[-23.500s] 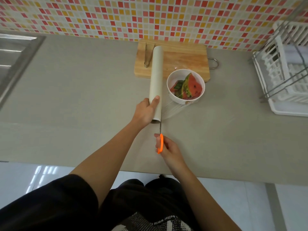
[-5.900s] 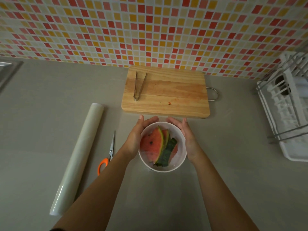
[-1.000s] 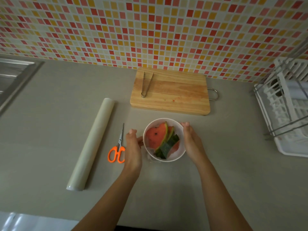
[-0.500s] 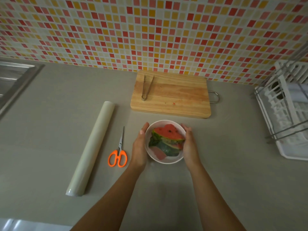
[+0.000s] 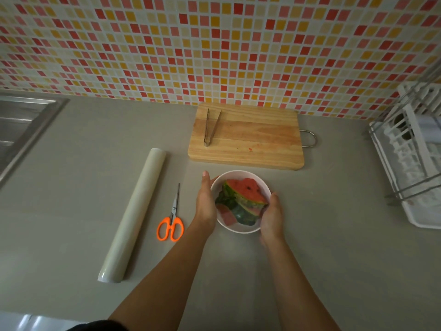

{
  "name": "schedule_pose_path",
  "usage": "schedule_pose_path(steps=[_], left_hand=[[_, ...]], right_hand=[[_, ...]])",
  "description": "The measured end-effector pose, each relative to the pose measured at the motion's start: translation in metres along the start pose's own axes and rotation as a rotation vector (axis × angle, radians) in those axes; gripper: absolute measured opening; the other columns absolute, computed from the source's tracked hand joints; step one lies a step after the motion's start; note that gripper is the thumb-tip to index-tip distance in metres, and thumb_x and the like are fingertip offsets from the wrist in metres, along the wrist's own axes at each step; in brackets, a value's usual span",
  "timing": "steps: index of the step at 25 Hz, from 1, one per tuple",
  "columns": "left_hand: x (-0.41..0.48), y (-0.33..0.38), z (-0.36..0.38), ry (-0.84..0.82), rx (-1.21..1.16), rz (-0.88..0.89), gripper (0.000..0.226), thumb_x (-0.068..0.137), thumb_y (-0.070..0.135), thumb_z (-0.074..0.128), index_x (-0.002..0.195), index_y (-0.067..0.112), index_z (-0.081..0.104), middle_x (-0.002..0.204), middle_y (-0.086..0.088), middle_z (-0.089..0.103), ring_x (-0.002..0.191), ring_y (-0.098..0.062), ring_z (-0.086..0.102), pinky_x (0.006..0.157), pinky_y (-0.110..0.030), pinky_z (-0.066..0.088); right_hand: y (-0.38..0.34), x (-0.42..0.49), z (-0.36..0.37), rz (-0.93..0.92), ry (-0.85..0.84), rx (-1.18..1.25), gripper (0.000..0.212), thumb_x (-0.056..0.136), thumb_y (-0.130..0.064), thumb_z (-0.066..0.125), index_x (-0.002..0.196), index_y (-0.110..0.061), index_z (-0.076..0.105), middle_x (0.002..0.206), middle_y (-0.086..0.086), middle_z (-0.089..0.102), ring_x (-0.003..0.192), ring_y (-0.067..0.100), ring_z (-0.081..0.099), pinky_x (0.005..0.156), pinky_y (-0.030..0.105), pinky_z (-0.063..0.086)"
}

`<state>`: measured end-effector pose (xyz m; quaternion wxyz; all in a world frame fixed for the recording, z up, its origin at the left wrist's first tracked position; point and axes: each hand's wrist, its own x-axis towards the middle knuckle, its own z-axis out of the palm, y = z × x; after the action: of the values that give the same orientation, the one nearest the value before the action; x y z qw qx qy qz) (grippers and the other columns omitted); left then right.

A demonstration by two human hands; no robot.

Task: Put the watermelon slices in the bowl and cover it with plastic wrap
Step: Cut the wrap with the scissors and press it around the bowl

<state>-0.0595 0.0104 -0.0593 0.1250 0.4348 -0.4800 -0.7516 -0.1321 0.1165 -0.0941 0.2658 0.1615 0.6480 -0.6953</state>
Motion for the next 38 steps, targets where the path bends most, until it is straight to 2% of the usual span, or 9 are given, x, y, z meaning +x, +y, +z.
schedule_pose_path(steps=[2,5,9,12,20,24,29,33,38], left_hand=[[0.002,0.002,0.002,-0.005,0.039,-0.039,0.060,0.088,0.068,0.029,0.104,0.025,0.068,0.104,-0.011,0.069,0.102,-0.027,0.063,0.088,-0.043,0.050],[0.006,0.006,0.003,-0.013,0.116,-0.096,0.073,0.079,0.075,0.036,0.115,0.018,0.065,0.113,-0.013,0.066,0.108,-0.028,0.060,0.103,-0.049,0.042],[0.007,0.012,0.004,-0.049,0.162,-0.148,0.089,0.065,0.081,0.037,0.122,0.017,0.062,0.118,-0.015,0.065,0.111,-0.031,0.058,0.106,-0.050,0.039],[0.006,0.012,-0.001,-0.114,0.107,-0.179,0.084,0.074,0.078,0.035,0.125,0.015,0.060,0.121,-0.018,0.063,0.115,-0.033,0.057,0.106,-0.051,0.039],[-0.002,-0.007,-0.007,-0.212,-0.189,-0.126,0.080,0.092,0.066,0.018,0.118,0.007,0.065,0.115,-0.020,0.068,0.111,-0.035,0.061,0.096,-0.049,0.048],[-0.004,0.000,-0.001,-0.086,-0.082,-0.157,0.080,0.090,0.069,0.014,0.109,0.013,0.067,0.108,-0.017,0.069,0.104,-0.031,0.062,0.095,-0.048,0.048],[-0.003,0.003,0.004,0.015,0.030,-0.188,0.070,0.088,0.072,0.013,0.087,0.025,0.065,0.087,-0.003,0.066,0.082,-0.015,0.060,0.060,-0.027,0.044],[-0.001,-0.001,0.001,0.060,0.196,-0.137,0.092,0.084,0.075,0.003,0.121,0.014,0.062,0.115,-0.013,0.063,0.106,-0.026,0.058,0.092,-0.035,0.043],[-0.006,-0.006,-0.010,0.256,0.521,0.017,0.094,0.083,0.073,0.000,0.134,0.009,0.048,0.133,-0.020,0.052,0.124,-0.035,0.047,0.100,-0.043,0.033]], right_hand=[[0.000,0.000,0.001,0.008,0.013,0.006,0.045,0.096,-0.043,0.028,0.095,-0.018,0.066,0.097,0.011,0.068,0.092,0.024,0.064,0.081,0.035,0.051],[-0.001,-0.001,0.000,0.032,0.024,0.026,0.044,0.094,-0.044,0.030,0.089,-0.020,0.066,0.089,0.007,0.068,0.086,0.020,0.064,0.069,0.030,0.050],[-0.002,-0.003,0.000,0.054,0.025,0.040,0.042,0.094,-0.043,0.031,0.088,-0.020,0.065,0.086,0.006,0.067,0.084,0.021,0.063,0.070,0.031,0.050],[-0.002,-0.003,0.000,0.040,0.013,0.014,0.043,0.094,-0.043,0.029,0.087,-0.021,0.065,0.083,0.005,0.067,0.084,0.021,0.063,0.069,0.032,0.049],[0.000,0.001,-0.002,0.072,0.052,0.071,0.040,0.094,-0.043,0.033,0.094,-0.018,0.064,0.090,0.009,0.067,0.086,0.023,0.064,0.072,0.033,0.052],[0.002,0.003,-0.001,0.067,0.068,0.076,0.039,0.094,-0.042,0.035,0.095,-0.016,0.064,0.090,0.008,0.067,0.086,0.023,0.064,0.079,0.035,0.051],[-0.001,0.002,0.000,0.072,0.065,0.065,0.037,0.093,-0.041,0.036,0.089,-0.018,0.064,0.088,0.009,0.067,0.085,0.023,0.063,0.075,0.035,0.052],[-0.004,0.001,-0.001,0.087,0.042,0.041,0.039,0.093,-0.042,0.035,0.090,-0.018,0.065,0.088,0.010,0.068,0.087,0.026,0.064,0.081,0.039,0.052],[-0.008,-0.001,-0.001,0.037,0.021,-0.013,0.042,0.095,-0.042,0.032,0.082,-0.018,0.065,0.079,0.004,0.067,0.078,0.019,0.063,0.065,0.029,0.049]])
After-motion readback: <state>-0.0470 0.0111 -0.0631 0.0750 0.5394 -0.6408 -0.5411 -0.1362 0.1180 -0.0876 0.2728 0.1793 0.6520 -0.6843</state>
